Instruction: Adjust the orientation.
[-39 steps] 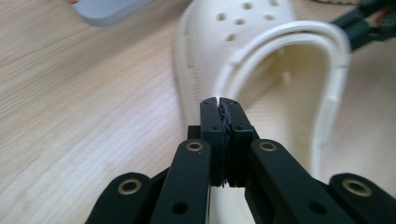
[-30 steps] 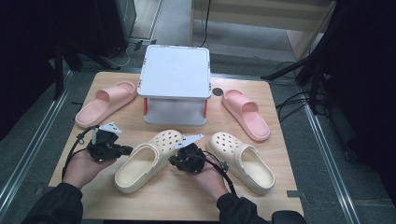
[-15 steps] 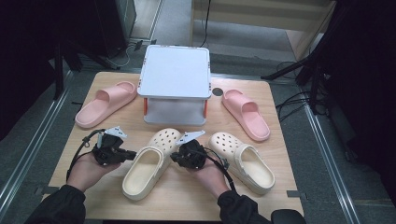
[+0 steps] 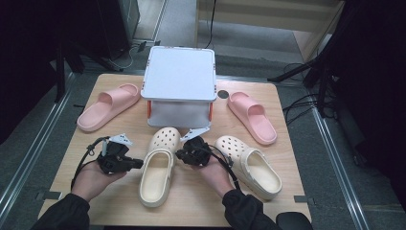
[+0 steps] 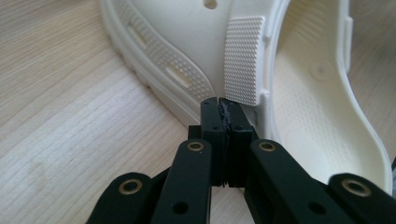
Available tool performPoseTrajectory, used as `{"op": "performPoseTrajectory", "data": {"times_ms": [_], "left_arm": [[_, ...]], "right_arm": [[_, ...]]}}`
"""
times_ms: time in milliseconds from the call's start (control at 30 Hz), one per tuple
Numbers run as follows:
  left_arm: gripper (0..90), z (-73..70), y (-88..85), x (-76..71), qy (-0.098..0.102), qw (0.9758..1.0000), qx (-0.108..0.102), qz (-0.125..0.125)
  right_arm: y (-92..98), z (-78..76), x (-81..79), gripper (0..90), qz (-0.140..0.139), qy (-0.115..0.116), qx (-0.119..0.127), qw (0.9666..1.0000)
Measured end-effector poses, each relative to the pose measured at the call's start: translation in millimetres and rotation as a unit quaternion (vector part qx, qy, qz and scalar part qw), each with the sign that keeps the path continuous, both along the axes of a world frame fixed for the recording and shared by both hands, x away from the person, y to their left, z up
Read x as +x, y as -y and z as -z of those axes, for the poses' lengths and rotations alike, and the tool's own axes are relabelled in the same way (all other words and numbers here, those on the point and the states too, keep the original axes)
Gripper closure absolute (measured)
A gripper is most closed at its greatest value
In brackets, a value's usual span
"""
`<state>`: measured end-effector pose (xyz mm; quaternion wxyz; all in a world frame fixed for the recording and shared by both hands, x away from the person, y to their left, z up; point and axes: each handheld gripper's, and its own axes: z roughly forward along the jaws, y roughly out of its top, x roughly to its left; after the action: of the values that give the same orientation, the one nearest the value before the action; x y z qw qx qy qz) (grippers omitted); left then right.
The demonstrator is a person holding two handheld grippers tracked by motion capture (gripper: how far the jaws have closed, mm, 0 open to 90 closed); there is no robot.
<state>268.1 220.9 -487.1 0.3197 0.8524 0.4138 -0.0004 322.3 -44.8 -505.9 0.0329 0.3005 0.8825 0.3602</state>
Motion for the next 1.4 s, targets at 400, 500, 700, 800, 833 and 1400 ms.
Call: {"op": "performPoseTrajectory", "data": {"times_ms": [400, 500, 700, 800, 833, 1400], "left_arm": [[68.9, -5.2, -17.0, 3.6, 0.010, 0.9992, -0.033, -0.022], [65.8, -5.5, -19.4, 5.5, 0.007, 0.9991, -0.035, -0.025], [60.2, -5.7, -20.4, 10.3, 0.005, 0.9992, -0.031, -0.027], [56.7, -5.8, -23.9, 17.5, 0.003, 0.9991, -0.031, -0.029], [54.8, -5.7, -24.6, 19.5, 0.002, 0.9989, -0.034, -0.031], [44.9, -4.7, -21.6, 40.9, -0.003, 0.9993, -0.032, -0.017]], "right_arm": [[9.6, -7.3, 3.6, 69.3, -0.015, 0.014, 0.010, 0.9997], [13.1, -9.9, 0.5, 67.0, -0.021, 0.014, 0.010, 0.9996], [23.8, -16.1, -7.1, 63.9, -0.023, 0.007, 0.012, 0.9996], [29.8, -17.6, -11.6, 63.9, -0.022, 0.006, 0.013, 0.9997], [32.7, -18.2, -12.9, 63.6, -0.024, 0.006, 0.015, 0.9996], [80.7, -42.9, -41.0, 61.2, -0.001, 0.009, 0.031, 0.9995]]}}
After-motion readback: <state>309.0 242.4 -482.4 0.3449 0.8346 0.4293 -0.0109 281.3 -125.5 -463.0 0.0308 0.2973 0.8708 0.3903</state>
